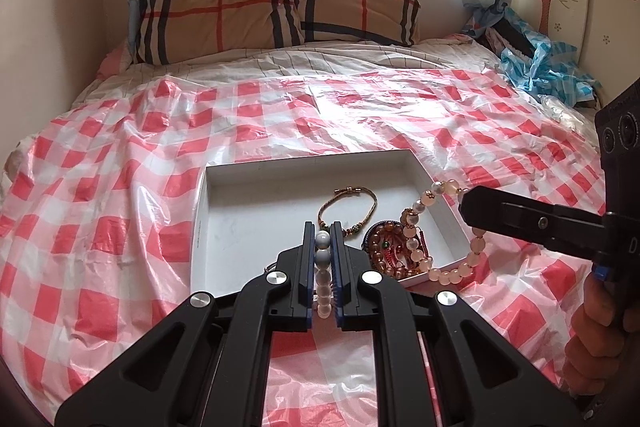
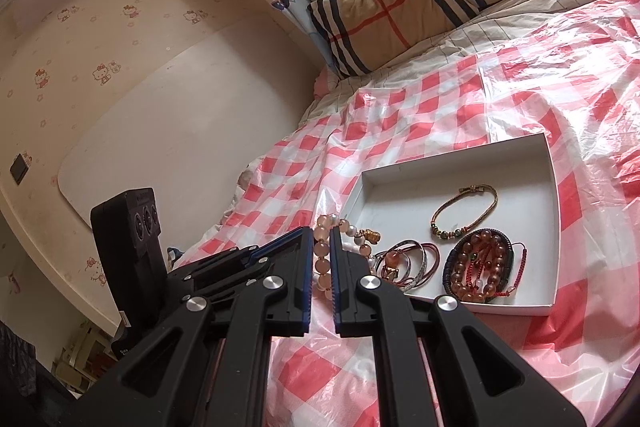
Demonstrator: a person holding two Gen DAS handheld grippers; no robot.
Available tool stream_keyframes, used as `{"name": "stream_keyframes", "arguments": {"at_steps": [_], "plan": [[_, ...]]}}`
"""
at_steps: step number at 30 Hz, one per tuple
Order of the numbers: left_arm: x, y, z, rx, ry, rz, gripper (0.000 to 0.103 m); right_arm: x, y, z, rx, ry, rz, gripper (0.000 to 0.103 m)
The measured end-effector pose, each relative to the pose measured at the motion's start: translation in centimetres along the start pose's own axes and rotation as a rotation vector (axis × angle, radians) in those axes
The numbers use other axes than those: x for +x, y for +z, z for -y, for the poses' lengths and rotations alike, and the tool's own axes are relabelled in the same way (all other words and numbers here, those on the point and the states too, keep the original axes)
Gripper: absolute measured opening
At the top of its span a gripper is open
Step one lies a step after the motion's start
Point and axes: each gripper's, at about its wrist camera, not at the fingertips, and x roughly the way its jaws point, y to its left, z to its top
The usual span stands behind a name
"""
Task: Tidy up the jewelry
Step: 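Lower the white bead bracelet into the tray with the left tool while the right lowers the peach one, then open both tools to release the bracelets into the tray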
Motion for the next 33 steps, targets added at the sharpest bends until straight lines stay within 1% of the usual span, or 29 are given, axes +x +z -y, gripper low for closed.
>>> {"name": "stream_keyframes", "arguments": {"at_steps": [8, 15, 22, 24, 28, 33], "plan": [[0.1, 0.0, 0.0, 0.0, -0.001, -0.001, 0.007, 0.3, 0.1, 0.3, 0.001, -0.001, -0.001, 0.009], [2.7, 0.5, 0.1, -0.003, -0.014, -0.007, 0.007, 2.2, 0.8, 1.9, 0.009, -0.015, -0.006, 0.009], [4.3, 0.5, -0.6, -0.013, -0.013, -0.016, 0.007, 3.5, 1.0, 3.7, 0.024, -0.038, -0.015, 0.009], [4.9, 0.3, -0.8, -0.015, -0.013, -0.02, 0.007, 4.0, 1.0, 4.3, 0.026, -0.054, -0.019, 0.009], [6.4, -0.1, -1.4, -0.024, -0.005, -0.04, 0.007, 4.9, 0.8, 5.9, 0.025, -0.118, -0.032, 0.009], [8.0, -0.7, -2.4, -0.038, 0.013, -0.067, 0.007, 5.0, 0.4, 8.2, 0.065, -0.187, -0.05, 0.009]]}}
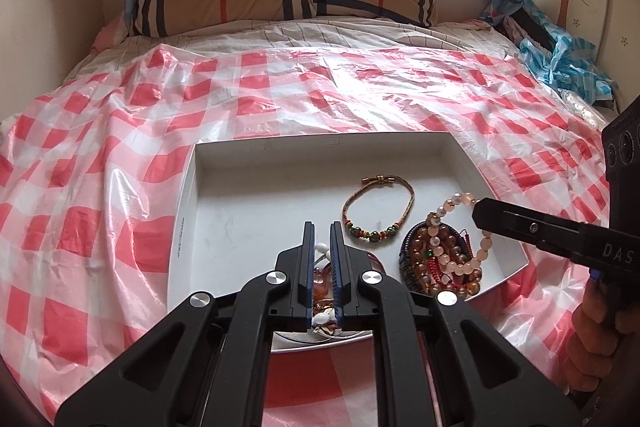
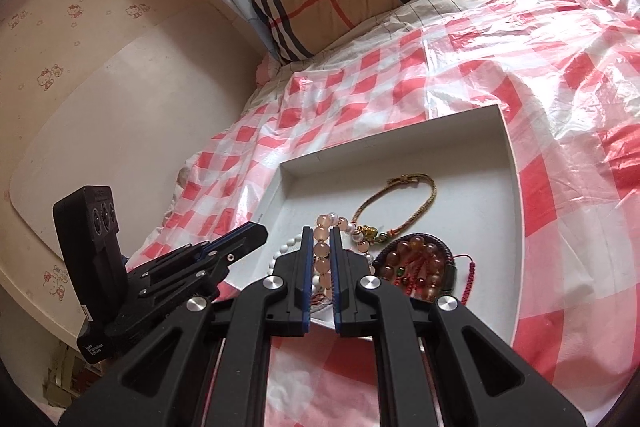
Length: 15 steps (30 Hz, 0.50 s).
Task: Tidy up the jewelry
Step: 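Open both tools to release the bracelets into the tray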
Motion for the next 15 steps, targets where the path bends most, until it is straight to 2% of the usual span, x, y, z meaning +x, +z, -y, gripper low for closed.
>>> {"name": "stream_keyframes", "arguments": {"at_steps": [3, 4, 5, 8, 11, 12, 13, 15], "plan": [[0.5, -0.2, -0.5, -0.007, 0.019, -0.015, 0.007, -0.1, -0.1, 0.8, 0.011, -0.046, -0.005, 0.012], [0.7, -0.3, -0.7, -0.01, 0.029, -0.024, 0.007, -0.2, -0.1, 1.0, 0.015, -0.059, 0.0, 0.023], [0.9, -0.4, -0.8, -0.013, 0.039, -0.033, 0.007, -0.4, -0.1, 1.0, 0.017, -0.064, 0.005, 0.028], [1.1, -0.5, -1.2, -0.024, 0.077, -0.051, 0.011, -0.9, -0.2, 0.7, 0.001, -0.079, 0.011, 0.029], [0.4, -0.6, -1.2, -0.024, 0.119, -0.042, 0.036, -1.6, -0.4, -0.1, -0.028, -0.096, 0.016, 0.034], [0.0, -0.6, -1.2, -0.024, 0.137, -0.033, 0.051, -1.9, -0.5, -0.4, -0.04, -0.103, 0.018, 0.035], [-0.6, -0.6, -1.1, -0.023, 0.152, -0.02, 0.06, -2.3, -0.6, -0.8, -0.053, -0.114, 0.02, 0.036], [-1.6, -0.5, -1.0, -0.019, 0.167, -0.008, 0.064, -3.1, -0.7, -1.4, -0.076, -0.129, 0.024, 0.037]]}}
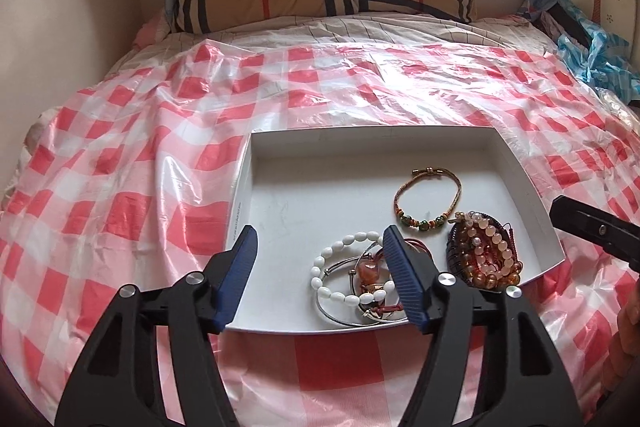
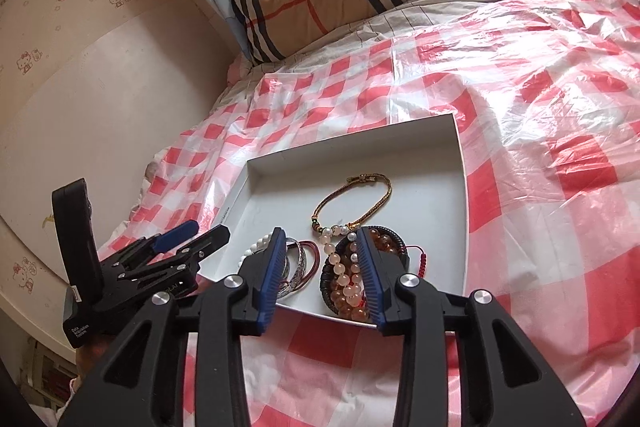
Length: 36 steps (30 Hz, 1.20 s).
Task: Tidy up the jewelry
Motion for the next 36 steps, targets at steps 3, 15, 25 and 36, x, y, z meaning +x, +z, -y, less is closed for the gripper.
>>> {"name": "stream_keyframes", "arguments": {"at_steps": [3, 15, 25, 36], "plan": [[-1.5, 0.0, 0.0, -0.002, 0.008, 0.006, 0.069, -1.7, -0.1, -0.8, -0.032, -0.027, 0.017, 0.037], [-8.5, -1.5, 0.4, -0.001, 0.006, 0.023, 0.081, -9.1, -1.5, -3.3, -0.105, -0.106, 0.071, 0.045], [-15.2, -3.8, 1.1, 0.057, 0.028, 0.047, 0.088, -15.0, -4.7, -5.1, -0.196, -0.215, 0.091, 0.052], [-23.1, -6.9, 0.8, 0.06, 0.036, 0.088, 0.092, -22.7, -9.7, -7.7, -0.215, -0.297, 0.165, 0.06]]}}
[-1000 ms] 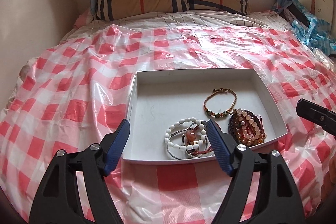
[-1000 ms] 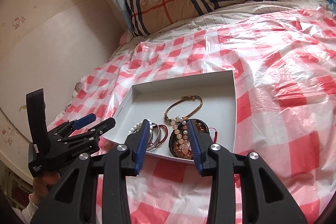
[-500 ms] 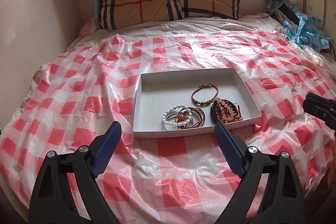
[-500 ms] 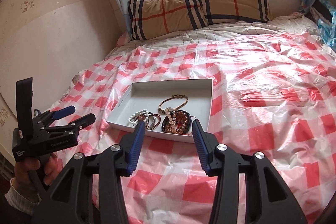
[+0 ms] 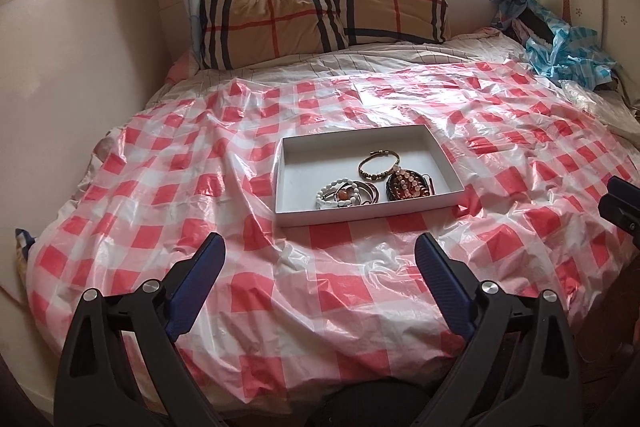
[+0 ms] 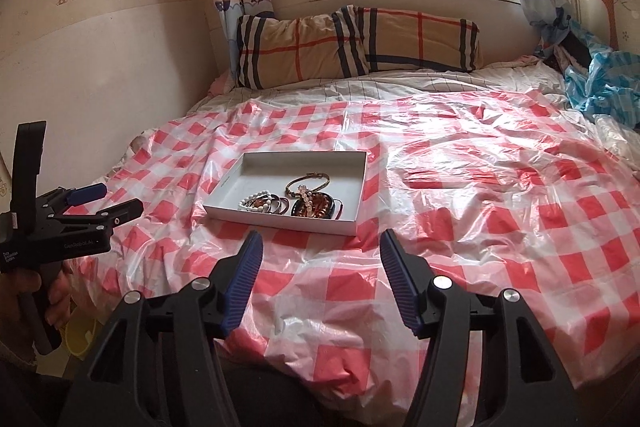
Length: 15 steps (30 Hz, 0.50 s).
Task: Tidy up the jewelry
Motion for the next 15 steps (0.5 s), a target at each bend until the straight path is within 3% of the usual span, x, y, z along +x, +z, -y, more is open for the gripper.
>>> {"name": "stream_keyframes", "arguments": {"at_steps": [7, 15], "plan": [[-4.2, -1.5, 0.6, 0.02, -0.01, 0.025, 0.094, -4.1, -2.4, -1.0, 0.008, -0.032, 0.018, 0.066], [-8.2, -4.0, 1.2, 0.04, -0.025, 0.022, 0.095, -7.5, -5.3, -3.4, 0.076, -0.002, -0.003, 0.074]]}}
